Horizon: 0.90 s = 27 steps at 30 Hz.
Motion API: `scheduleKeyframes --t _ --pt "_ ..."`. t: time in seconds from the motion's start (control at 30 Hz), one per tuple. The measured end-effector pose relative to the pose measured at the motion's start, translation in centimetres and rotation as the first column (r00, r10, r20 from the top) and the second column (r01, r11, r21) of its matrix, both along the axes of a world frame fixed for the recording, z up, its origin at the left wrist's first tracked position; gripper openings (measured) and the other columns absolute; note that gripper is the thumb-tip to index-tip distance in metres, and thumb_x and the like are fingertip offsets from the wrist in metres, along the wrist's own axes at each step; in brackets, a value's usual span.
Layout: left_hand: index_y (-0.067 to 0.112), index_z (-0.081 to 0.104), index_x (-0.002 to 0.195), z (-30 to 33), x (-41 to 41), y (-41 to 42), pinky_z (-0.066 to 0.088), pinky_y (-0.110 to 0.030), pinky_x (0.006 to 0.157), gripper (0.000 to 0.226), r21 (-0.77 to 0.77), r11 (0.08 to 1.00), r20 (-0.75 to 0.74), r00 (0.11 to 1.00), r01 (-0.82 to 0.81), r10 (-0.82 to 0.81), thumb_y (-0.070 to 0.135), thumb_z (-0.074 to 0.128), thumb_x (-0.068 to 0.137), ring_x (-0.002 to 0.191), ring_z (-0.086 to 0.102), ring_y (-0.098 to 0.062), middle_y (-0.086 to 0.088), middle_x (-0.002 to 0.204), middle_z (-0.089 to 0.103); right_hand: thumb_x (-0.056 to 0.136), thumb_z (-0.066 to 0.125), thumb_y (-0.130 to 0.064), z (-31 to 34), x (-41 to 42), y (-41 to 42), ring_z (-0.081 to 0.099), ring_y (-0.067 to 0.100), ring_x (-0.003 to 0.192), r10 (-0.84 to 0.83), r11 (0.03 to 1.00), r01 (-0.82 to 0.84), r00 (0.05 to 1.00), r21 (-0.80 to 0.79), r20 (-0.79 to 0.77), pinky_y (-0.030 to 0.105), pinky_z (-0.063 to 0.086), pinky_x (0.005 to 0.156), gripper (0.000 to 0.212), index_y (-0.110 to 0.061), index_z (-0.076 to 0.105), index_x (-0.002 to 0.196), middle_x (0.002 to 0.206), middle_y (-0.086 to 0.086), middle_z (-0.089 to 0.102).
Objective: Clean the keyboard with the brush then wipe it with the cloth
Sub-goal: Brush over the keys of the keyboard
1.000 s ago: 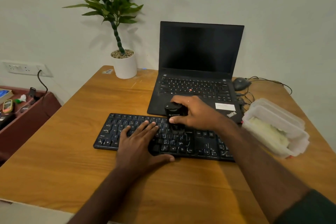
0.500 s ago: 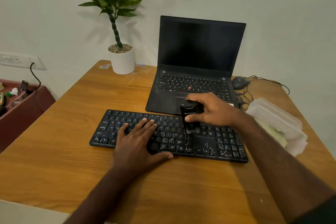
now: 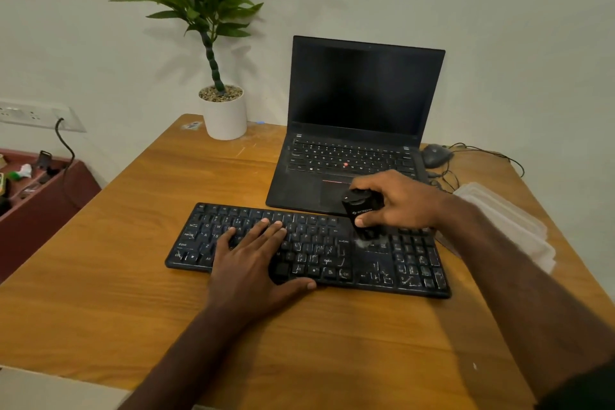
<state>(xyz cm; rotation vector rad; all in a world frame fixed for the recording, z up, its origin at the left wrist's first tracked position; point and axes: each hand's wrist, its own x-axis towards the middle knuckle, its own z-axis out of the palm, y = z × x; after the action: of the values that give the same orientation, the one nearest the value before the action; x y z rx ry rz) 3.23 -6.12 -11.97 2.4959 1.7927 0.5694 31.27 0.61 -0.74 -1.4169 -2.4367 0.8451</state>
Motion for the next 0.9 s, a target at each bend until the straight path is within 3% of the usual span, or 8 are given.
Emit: scheduleKeyframes --t 0.17,0.33,0.43,0.53,0.63,0.8,0.9 --pt "0.025 0.05 0.145 -0.2 0.1 0.1 0.018 -0.053 0.12 0.111 0.006 1.0 -0.004 1.0 0.0 0.0 0.101 0.027 0.067 0.145 0.031 -0.008 0.007 0.151 0.046 0.087 0.078 -0.024 -0.6 0.3 -0.6 0.067 0.006 0.094 -0.05 0.997 0.053 0.997 0.055 -0.061 0.034 0.057 0.082 0.028 -0.023 0.063 0.111 0.102 -0.007 0.069" --pt "0.027 0.043 0.148 0.0 0.1 0.2 0.012 -0.05 0.121 0.114 -0.011 1.0 -0.015 1.0 0.006 -0.007 0.103 0.023 0.065 0.147 0.026 -0.007 0.008 0.155 0.04 0.087 0.078 -0.022 -2.6 -0.8 -1.4 0.067 0.015 0.093 -0.092 0.984 0.136 0.938 0.112 -0.334 0.041 0.058 0.083 0.026 -0.018 0.062 0.107 0.098 -0.003 0.068" --pt "0.026 0.048 0.146 -0.2 0.1 0.1 0.016 -0.051 0.12 0.112 0.005 1.0 -0.011 1.0 0.003 -0.003 0.102 0.025 0.066 0.145 0.03 -0.008 0.007 0.152 0.045 0.087 0.078 -0.021 -2.7 0.2 -1.8 0.068 0.015 0.097 -0.075 0.99 0.106 0.952 0.09 -0.296 0.044 0.06 0.082 0.028 -0.018 0.061 0.109 0.101 -0.001 0.068" --pt "0.025 0.051 0.144 -0.3 0.2 0.2 0.019 -0.052 0.119 0.112 0.013 1.0 -0.012 1.0 0.0 0.0 0.102 0.024 0.067 0.143 0.035 -0.01 0.005 0.15 0.048 0.088 0.077 -0.021 -2.1 2.6 -2.4 0.069 0.012 0.099 -0.102 0.994 0.11 0.968 0.023 -0.23 0.039 0.061 0.083 0.031 -0.022 0.061 0.114 0.106 -0.003 0.069" --pt "0.026 0.048 0.146 -0.3 0.1 0.2 0.016 -0.05 0.12 0.113 0.013 1.0 -0.018 1.0 -0.003 0.003 0.102 0.022 0.066 0.144 0.033 -0.009 0.006 0.152 0.045 0.087 0.078 -0.021 -1.2 4.4 -2.9 0.068 0.008 0.096 -0.126 0.989 0.139 0.973 0.057 -0.195 0.033 0.058 0.08 0.029 -0.028 0.061 0.11 0.103 -0.006 0.068" --pt "0.025 0.05 0.144 -0.3 0.2 0.2 0.017 -0.051 0.119 0.112 0.019 1.0 -0.028 1.0 -0.008 0.009 0.102 0.023 0.067 0.143 0.034 -0.009 0.006 0.151 0.047 0.088 0.078 -0.021 -2.6 2.7 -3.3 0.068 0.009 0.095 -0.156 0.982 0.181 0.946 0.063 -0.286 0.031 0.059 0.079 0.027 -0.023 0.062 0.109 0.101 -0.004 0.069" --pt "0.027 0.045 0.147 0.0 0.2 0.2 0.012 -0.05 0.121 0.115 -0.007 1.0 -0.033 0.999 -0.006 0.006 0.103 0.02 0.065 0.146 0.028 -0.007 0.008 0.154 0.042 0.088 0.078 -0.019 -3.3 0.9 -3.2 0.066 0.006 0.091 -0.157 0.965 0.227 0.9 0.131 -0.406 0.023 0.055 0.074 0.026 -0.017 0.062 0.108 0.098 -0.004 0.067"
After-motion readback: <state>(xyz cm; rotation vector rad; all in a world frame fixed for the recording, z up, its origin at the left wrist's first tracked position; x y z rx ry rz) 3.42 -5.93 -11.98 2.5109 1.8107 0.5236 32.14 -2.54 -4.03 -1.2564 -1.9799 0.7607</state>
